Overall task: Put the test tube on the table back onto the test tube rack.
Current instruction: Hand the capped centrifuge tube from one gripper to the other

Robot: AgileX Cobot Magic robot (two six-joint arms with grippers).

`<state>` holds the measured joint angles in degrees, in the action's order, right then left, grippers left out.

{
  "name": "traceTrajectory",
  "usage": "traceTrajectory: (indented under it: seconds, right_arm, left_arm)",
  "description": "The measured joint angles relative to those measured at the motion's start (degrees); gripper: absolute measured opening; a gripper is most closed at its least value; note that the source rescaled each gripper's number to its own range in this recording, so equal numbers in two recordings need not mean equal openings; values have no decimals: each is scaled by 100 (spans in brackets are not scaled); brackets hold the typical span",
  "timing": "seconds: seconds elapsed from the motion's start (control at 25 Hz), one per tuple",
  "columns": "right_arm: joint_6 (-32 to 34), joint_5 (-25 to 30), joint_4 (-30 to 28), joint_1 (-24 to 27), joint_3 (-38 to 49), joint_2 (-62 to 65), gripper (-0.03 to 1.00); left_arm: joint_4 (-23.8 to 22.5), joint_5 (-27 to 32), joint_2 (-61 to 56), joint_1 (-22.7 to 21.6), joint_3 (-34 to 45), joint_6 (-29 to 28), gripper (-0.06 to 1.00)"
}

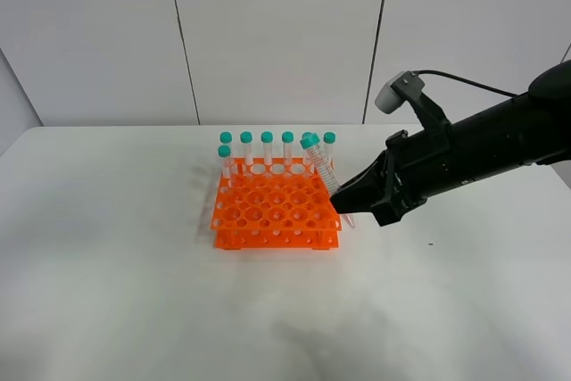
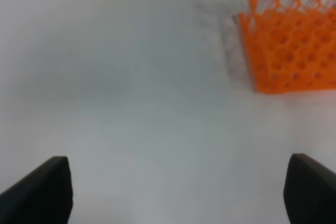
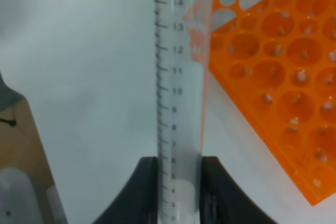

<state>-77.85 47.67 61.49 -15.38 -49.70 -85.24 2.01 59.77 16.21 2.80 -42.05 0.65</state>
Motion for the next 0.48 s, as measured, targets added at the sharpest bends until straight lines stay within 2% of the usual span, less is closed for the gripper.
traceTrajectory:
  seconds: [0.16, 0.24, 0.32, 0.4, 0.44, 0.48]
  right_arm:
    - [0, 73, 104, 0, 0, 0, 1]
    - [0, 79, 108, 0, 0, 0, 1]
    - [0, 97, 121, 0, 0, 0, 1]
    - [0, 108, 152, -21, 0, 0, 1]
    - [0, 70, 158, -76, 0, 0, 1]
    - [0, 43, 158, -167, 0, 0, 1]
  left_arm:
    - [474, -325, 1307, 0, -725, 55, 100]
    - [942, -683, 1950, 0, -884, 264, 100]
    - [1543, -1042, 2513, 0, -909, 738, 99]
    - [2390, -1371, 3054, 0, -914, 1345, 98]
    - [2390, -1371, 3054, 0, -914, 1345, 98]
    - [2783, -1479, 3346, 8, -914, 1731, 97]
